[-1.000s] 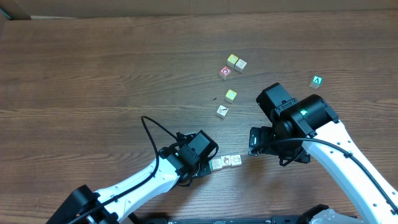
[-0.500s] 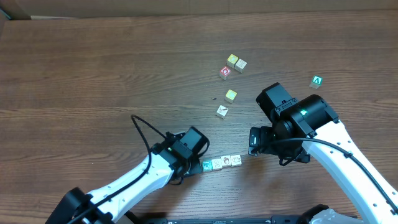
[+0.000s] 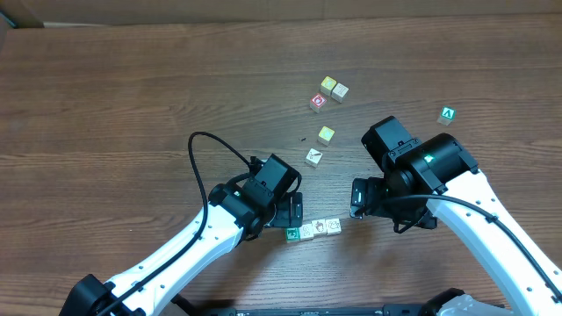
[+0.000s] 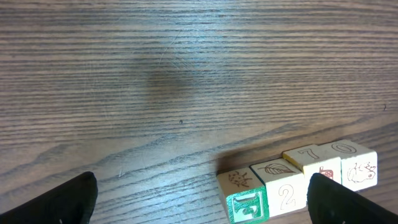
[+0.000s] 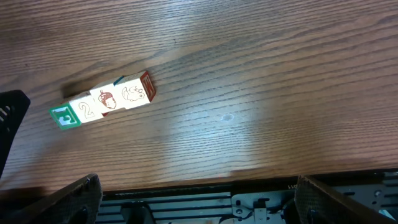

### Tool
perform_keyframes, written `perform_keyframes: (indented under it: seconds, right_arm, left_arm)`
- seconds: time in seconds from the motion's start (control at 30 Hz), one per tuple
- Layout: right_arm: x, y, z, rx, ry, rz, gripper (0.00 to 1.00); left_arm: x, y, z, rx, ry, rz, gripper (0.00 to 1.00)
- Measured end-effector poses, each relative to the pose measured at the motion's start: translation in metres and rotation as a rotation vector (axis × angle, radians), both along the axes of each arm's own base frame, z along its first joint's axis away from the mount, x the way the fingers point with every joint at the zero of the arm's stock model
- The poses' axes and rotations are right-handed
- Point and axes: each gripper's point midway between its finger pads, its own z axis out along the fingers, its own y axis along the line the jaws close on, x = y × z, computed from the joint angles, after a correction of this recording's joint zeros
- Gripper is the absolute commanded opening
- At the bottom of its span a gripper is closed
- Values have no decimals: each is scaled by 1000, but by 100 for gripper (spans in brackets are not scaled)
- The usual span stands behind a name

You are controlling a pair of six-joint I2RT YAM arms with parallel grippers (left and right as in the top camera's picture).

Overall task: Flip 5 blocks
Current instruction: 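Open the left gripper and raise it above the row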

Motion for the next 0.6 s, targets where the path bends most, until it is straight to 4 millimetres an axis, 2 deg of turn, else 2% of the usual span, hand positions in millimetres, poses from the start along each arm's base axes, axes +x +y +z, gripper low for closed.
perform_keyframes:
  seconds: [0.6]
  right_arm:
    - [0,0,0,0,1,0,100]
  left_arm:
    - [0,-1,0,0,0,-13,100]
